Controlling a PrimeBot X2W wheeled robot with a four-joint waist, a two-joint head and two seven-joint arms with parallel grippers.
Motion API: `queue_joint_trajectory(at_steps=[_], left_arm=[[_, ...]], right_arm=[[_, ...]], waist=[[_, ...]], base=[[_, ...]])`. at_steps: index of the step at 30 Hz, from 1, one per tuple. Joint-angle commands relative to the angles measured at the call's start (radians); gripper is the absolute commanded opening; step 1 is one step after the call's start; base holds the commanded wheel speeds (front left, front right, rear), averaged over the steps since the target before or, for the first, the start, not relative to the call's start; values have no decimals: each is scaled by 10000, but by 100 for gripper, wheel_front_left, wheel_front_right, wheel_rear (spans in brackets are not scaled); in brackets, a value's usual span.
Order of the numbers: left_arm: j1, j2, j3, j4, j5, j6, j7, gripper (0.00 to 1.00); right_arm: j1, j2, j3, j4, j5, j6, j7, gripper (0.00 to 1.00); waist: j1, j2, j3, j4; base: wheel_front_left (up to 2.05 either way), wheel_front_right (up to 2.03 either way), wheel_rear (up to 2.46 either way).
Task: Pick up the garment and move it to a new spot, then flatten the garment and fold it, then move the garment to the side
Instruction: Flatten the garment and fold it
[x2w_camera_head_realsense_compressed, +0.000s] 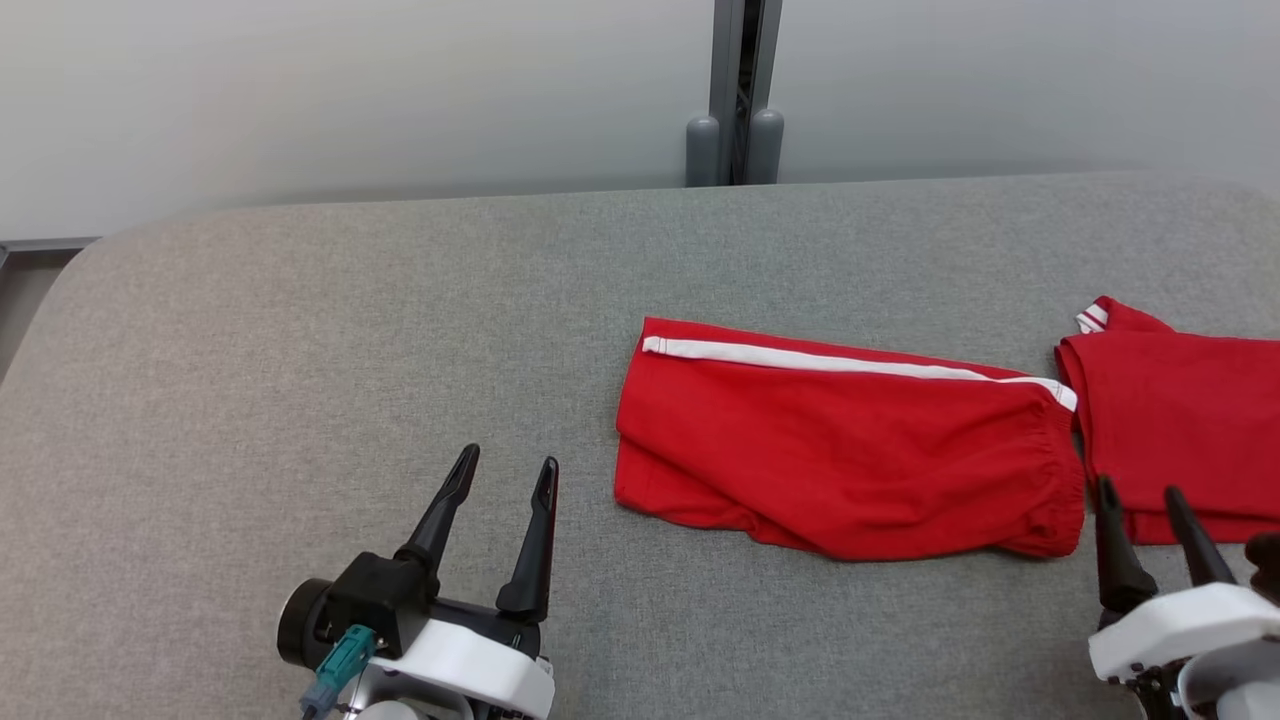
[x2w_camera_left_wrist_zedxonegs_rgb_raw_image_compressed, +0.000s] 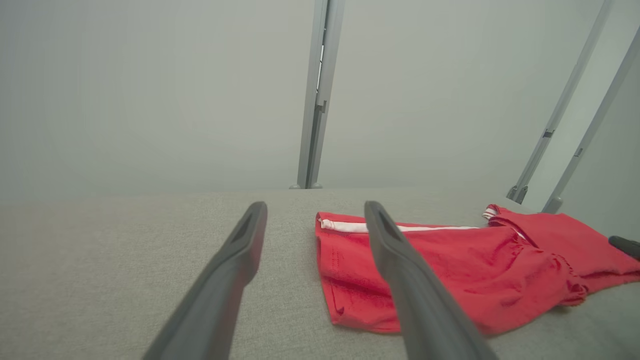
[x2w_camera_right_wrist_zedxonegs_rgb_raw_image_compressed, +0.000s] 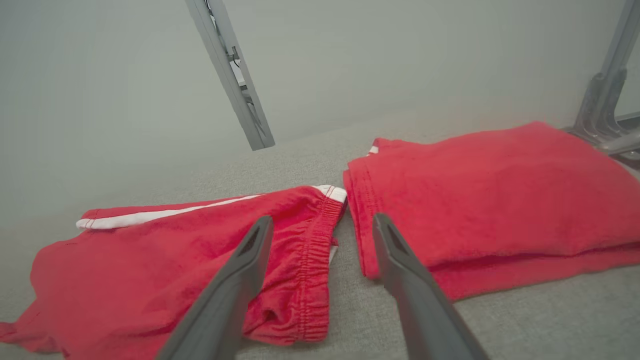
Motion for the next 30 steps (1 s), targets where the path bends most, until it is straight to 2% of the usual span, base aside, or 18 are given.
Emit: queue_joint_trajectory(at_steps=[1,7,9,10,13,21,30], left_arm=[[-116,41,13,40,67,-42,-43,100],[-306,41,-56,246,148,-158,-43,100],[-349,41,-68,286,179,-186,-43,100],[-421,41,-104,334,190,-204,-43,100],[-489,41,-153,374,214,-228,-43,100],[-537,41,-118,441,289,-250,-43,100],[-624,41,-178,516,291,-319,-43,100]], right_arm=[[-284,-160,132,252,374,1,178,100],[-1410,-608,992,1612,2896,1,1574,100],[-1676,-769,1347,1784,3551,2,2067,100],[-1858,-876,1639,1866,4299,1,2450,100],[-1964,-1085,2022,1845,5240,1,2877,100],[-1992,-1354,2584,2324,6390,1,2850,100],[-2141,-1208,3059,2973,7463,-4,2751,100]], waist=[[0,-1,71,4],[0,-1,347,99],[0,-1,442,161],[0,-1,515,231],[0,-1,582,323],[0,-1,748,441],[0,-1,864,534]], base=[[0,0,0],[0,0,0],[0,0,0],[0,0,0],[0,0,0],[0,0,0],[0,0,0]])
